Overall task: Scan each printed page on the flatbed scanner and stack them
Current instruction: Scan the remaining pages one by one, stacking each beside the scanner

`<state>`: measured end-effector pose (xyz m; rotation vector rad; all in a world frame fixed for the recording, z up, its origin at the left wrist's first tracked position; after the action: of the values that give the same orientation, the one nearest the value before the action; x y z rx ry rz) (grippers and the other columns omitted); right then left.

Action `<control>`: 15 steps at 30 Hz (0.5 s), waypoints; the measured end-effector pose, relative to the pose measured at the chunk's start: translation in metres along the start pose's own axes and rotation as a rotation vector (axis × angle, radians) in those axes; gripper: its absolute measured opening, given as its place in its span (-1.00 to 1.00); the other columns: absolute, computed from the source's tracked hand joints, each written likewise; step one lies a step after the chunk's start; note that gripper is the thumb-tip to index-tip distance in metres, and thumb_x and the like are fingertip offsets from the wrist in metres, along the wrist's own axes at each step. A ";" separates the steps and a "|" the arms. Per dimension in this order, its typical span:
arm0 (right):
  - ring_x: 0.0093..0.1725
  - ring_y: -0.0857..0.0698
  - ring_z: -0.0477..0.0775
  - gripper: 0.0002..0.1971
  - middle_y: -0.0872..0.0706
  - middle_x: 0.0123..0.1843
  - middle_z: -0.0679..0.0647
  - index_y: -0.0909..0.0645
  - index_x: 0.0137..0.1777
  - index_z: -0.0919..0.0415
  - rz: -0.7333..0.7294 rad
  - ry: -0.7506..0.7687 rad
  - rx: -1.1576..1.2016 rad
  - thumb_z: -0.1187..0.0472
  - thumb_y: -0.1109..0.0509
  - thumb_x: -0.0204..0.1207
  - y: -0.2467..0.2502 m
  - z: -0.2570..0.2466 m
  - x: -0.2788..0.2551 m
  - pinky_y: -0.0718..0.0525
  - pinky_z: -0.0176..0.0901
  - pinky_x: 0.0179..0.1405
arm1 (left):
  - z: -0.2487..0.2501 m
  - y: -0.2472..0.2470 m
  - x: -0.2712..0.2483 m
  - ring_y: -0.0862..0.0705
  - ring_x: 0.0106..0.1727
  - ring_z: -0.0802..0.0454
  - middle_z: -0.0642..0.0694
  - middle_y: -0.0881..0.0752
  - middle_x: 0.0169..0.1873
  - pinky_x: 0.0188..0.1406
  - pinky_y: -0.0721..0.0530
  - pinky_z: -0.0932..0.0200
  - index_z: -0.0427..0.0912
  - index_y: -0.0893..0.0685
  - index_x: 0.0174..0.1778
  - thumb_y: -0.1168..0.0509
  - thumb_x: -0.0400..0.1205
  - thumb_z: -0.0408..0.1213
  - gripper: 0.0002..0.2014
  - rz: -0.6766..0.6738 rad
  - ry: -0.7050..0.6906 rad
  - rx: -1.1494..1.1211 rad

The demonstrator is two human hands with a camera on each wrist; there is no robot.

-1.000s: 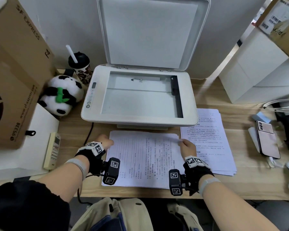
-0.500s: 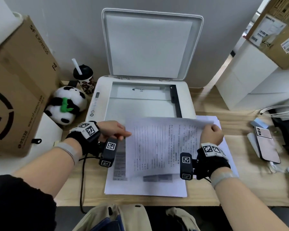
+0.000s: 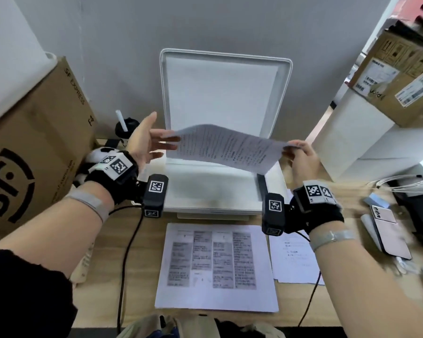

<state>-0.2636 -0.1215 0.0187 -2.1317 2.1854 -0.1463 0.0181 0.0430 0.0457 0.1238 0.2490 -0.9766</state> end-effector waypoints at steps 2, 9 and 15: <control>-0.37 -0.68 -0.09 -0.69 -0.71 -0.40 -0.01 -0.61 -0.36 0.18 0.000 -0.109 -0.013 0.47 -0.16 0.50 0.004 0.016 -0.002 -0.61 -0.34 -0.34 | -0.016 0.004 0.004 -0.65 -0.22 0.03 -0.03 -0.82 -0.25 -0.36 -0.37 0.18 -0.21 -0.79 -0.04 0.07 0.67 0.22 -0.35 0.020 0.060 0.021; -0.01 -0.64 0.11 -0.78 -0.73 0.05 0.20 -0.74 -0.07 0.30 -0.170 -0.304 -0.543 0.25 -0.26 0.59 0.011 0.068 -0.008 -0.57 -0.01 0.11 | -0.076 0.007 0.015 -0.68 -0.04 0.01 -0.28 -0.71 0.12 -0.17 -0.65 0.36 -0.37 -0.66 0.19 -0.31 0.62 -0.44 -0.77 -0.046 0.176 0.331; -0.08 -0.69 0.05 -0.82 -0.71 -0.14 0.02 -0.72 0.03 0.07 -0.288 -0.277 -0.903 0.24 -0.33 0.50 0.006 0.088 -0.013 -0.49 -0.26 -0.12 | -0.099 0.002 0.029 -0.64 0.06 -0.14 -0.23 -0.65 0.21 -0.05 -0.66 0.26 -0.20 -0.68 0.22 -0.29 0.52 -0.55 -0.63 0.099 0.110 0.642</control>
<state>-0.2577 -0.1087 -0.0692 -2.6173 1.9453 1.2577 0.0200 0.0420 -0.0579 0.7711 0.0211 -0.9232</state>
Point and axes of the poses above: each hand's wrist, its own x-axis towards the middle knuckle, its own y-axis out of the back of the hand, z = x × y, the point moved 1 cm from there along x, towards the middle knuckle
